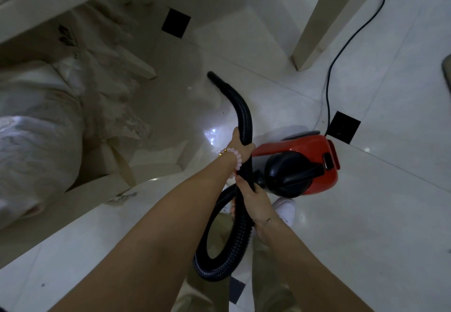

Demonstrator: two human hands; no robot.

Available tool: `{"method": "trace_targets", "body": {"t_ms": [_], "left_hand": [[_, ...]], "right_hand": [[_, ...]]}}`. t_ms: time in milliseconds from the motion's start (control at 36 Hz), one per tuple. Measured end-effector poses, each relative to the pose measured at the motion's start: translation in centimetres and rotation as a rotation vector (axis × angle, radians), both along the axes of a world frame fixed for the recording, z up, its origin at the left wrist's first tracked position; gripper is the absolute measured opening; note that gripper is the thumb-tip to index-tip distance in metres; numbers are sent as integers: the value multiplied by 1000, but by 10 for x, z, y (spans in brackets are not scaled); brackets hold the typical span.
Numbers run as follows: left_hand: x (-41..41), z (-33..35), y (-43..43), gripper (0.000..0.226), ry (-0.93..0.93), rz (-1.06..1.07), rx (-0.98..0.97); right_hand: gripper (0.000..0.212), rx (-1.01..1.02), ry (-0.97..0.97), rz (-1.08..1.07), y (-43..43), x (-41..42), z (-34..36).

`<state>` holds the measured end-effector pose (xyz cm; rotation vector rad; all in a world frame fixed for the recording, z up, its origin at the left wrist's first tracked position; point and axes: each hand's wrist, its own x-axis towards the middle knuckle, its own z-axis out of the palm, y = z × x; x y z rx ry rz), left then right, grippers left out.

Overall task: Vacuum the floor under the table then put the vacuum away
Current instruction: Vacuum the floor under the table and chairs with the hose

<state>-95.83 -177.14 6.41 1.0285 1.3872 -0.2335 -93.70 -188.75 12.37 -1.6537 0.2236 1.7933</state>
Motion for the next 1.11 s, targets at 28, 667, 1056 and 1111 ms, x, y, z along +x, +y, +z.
{"method": "trace_targets", "body": {"t_ms": [28,667,1056,1111], "left_hand": [[0,0,1,59,-23,-11,-7],[14,-11,28,67,6,188,20],[-56,-23,-16,33,312,569,93],[-64,-23,-19,24,322,554,70]], "right_hand": [[32,-2,-2,-3,0,0,0],[32,14,-55,115,31,34,-4],[30,-22,-42,239,1,-16,-7],[31,-16,-54,290,-3,-19,-6]]}}
